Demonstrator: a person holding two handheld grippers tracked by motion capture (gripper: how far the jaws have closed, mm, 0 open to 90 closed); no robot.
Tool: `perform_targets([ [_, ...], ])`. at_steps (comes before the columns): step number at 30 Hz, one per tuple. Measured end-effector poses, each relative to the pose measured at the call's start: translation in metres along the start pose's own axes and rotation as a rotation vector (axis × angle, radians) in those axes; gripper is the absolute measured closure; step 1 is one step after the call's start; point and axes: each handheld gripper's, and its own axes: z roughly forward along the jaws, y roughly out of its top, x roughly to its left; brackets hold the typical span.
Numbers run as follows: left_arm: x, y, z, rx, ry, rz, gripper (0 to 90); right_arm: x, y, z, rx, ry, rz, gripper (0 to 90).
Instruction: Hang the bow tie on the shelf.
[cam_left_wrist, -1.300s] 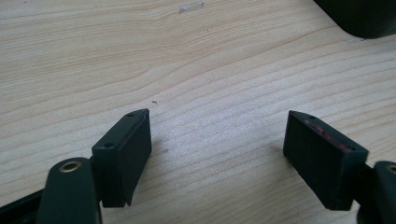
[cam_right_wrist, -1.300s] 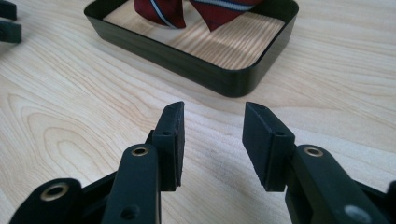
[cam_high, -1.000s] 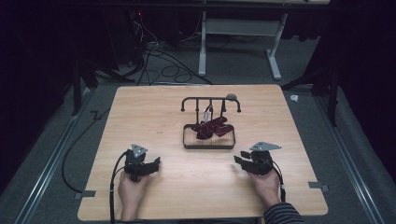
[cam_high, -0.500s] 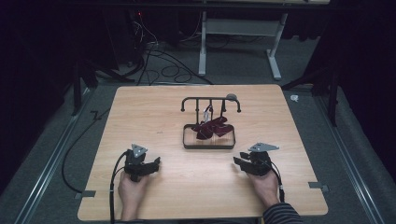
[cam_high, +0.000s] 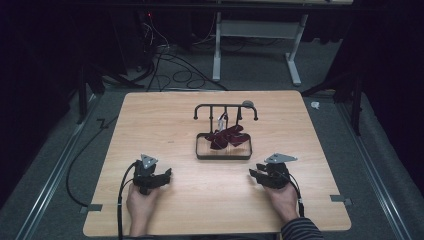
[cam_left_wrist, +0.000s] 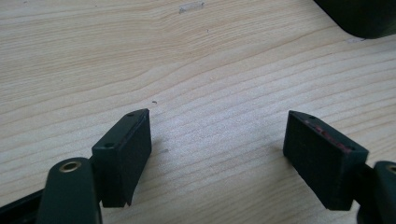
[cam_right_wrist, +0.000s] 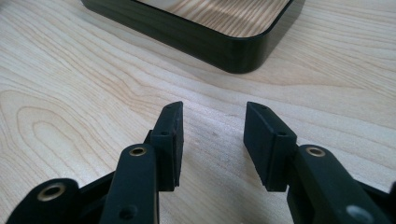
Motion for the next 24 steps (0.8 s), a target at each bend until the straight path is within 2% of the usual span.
perform_targets([
  [8, 0.0, 0.0, 0.0, 0.0, 0.0, 0.0, 24.0, 0.0, -0.004, 0.001, -0.006, -0.005, 0.0, 58.8],
  [13, 0.0, 0.0, 0.0, 0.0, 0.0, 0.0, 24.0, 0.003, -0.005, 0.001, -0.008, -0.016, -0.037, 55.2],
  [17, 0.0, 0.0, 0.0, 0.0, 0.0, 0.0, 24.0, 0.012, -0.005, 0.003, 0.006, -0.059, -0.114, 50.7],
  [24, 0.0, 0.0, 0.0, -0.002, 0.001, -0.001, 24.0, 0.014, -0.005, 0.003, 0.009, -0.058, -0.112, 47.1],
])
